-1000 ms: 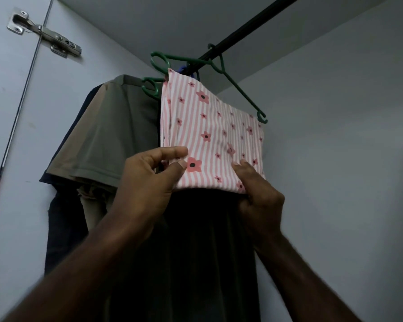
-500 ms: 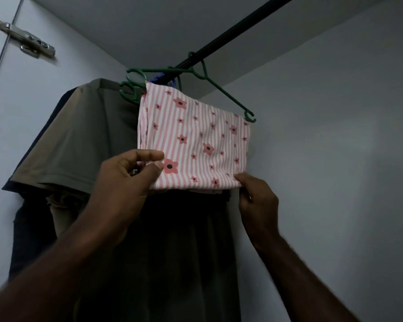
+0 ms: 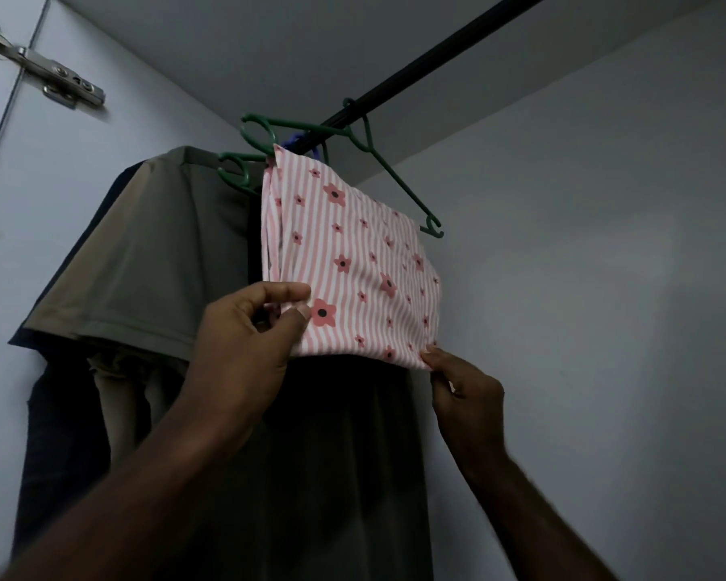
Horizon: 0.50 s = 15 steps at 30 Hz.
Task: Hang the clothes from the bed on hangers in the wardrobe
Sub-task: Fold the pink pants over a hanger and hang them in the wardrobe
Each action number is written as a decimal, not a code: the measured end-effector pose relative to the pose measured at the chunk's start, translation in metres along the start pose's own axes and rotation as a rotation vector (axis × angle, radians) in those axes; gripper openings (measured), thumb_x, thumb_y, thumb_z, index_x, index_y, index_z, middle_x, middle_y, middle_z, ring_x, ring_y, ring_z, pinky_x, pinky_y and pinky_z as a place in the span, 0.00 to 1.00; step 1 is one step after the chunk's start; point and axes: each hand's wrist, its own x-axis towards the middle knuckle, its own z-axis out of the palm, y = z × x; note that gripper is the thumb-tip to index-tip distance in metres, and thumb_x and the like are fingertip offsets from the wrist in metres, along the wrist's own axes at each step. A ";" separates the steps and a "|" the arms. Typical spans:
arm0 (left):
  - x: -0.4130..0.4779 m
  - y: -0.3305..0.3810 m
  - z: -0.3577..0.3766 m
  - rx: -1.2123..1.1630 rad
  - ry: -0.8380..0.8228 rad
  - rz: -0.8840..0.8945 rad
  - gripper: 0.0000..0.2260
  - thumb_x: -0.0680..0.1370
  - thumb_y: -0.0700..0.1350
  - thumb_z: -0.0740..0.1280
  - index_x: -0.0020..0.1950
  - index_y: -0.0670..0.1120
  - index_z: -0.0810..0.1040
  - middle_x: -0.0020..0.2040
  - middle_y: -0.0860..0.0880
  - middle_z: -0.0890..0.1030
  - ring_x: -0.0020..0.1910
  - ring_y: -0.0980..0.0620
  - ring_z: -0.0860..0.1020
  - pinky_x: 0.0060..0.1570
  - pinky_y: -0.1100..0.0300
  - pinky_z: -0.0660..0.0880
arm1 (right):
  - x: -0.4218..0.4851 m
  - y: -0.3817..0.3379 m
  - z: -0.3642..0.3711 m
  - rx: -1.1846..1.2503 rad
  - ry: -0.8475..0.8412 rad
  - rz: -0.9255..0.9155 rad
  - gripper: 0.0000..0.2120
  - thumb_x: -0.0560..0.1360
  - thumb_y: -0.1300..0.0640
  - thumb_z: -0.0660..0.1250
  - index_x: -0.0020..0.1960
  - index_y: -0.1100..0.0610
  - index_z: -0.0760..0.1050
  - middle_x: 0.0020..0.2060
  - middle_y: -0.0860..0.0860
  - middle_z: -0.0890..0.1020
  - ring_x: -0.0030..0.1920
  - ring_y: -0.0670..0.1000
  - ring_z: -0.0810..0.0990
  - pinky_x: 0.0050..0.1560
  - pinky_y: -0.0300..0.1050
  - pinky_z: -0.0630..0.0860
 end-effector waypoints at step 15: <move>-0.001 -0.006 0.005 -0.084 0.017 -0.006 0.07 0.76 0.38 0.70 0.49 0.49 0.83 0.41 0.50 0.84 0.40 0.57 0.81 0.44 0.60 0.79 | 0.040 -0.032 -0.008 0.729 -0.213 1.094 0.04 0.79 0.63 0.65 0.47 0.60 0.78 0.38 0.54 0.83 0.38 0.51 0.79 0.42 0.45 0.77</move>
